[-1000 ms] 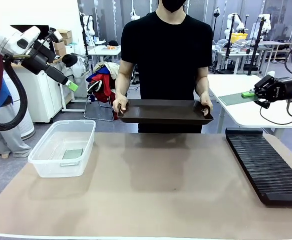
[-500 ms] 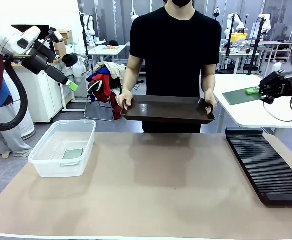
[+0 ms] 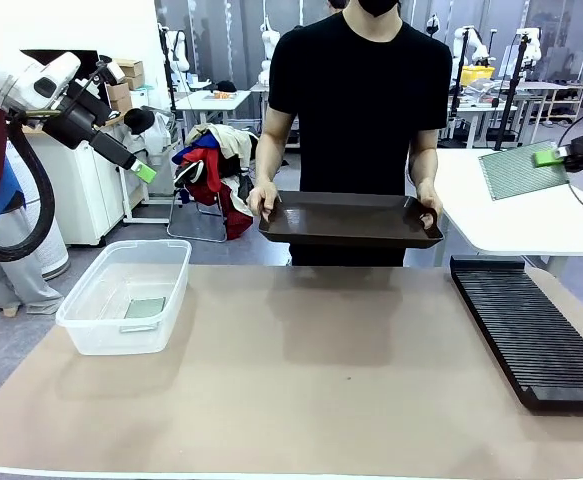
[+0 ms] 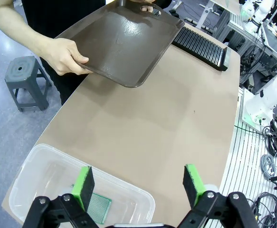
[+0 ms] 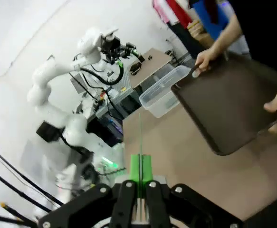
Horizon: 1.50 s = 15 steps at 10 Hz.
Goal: Sort PCBs into racks and boxes based on the side picked up.
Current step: If the short side of the Blank PCB is picked up, insert it into the PCB Rack ; if the long side is picked up, place it in the Organizing box.
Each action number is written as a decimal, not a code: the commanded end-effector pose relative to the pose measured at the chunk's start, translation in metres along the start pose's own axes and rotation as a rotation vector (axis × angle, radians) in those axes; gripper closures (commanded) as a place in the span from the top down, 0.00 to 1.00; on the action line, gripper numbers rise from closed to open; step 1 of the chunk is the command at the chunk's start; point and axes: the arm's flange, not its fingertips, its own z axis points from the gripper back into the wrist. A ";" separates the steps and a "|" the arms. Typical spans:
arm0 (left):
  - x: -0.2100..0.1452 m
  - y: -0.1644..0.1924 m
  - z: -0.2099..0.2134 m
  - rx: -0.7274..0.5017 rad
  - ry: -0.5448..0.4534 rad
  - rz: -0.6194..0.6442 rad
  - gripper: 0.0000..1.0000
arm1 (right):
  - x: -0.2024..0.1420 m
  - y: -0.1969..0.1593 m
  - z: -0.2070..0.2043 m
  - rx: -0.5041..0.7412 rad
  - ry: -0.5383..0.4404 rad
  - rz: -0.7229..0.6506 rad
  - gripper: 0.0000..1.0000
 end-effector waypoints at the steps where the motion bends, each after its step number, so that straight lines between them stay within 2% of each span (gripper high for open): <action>1: -0.001 0.000 0.000 -0.006 0.001 -0.010 1.00 | -0.015 0.006 0.012 -0.027 0.018 0.189 0.02; 4: -0.001 0.000 0.000 -0.006 0.001 -0.010 1.00 | -0.011 -0.007 0.039 -0.149 -0.004 0.393 0.02; 5: -0.001 0.000 0.000 -0.006 0.001 -0.010 1.00 | -0.005 -0.018 0.045 -0.122 -0.035 0.420 0.02; 6: -0.001 0.000 0.000 -0.006 0.001 -0.010 1.00 | -0.010 0.002 0.037 -0.109 0.010 0.339 0.02; 10: -0.001 0.000 0.000 -0.006 0.001 -0.010 1.00 | -0.010 -0.006 0.042 -0.120 0.005 0.365 0.02; 11: -0.001 0.000 0.000 -0.006 0.001 -0.010 1.00 | -0.008 -0.026 0.042 -0.062 -0.099 0.509 0.02; 14: -0.001 0.000 0.000 -0.006 0.001 -0.010 1.00 | -0.014 -0.050 0.057 0.069 -0.015 0.654 0.02; 15: -0.001 0.000 0.000 -0.006 0.001 -0.010 1.00 | -0.022 -0.059 0.059 0.063 -0.012 0.662 0.02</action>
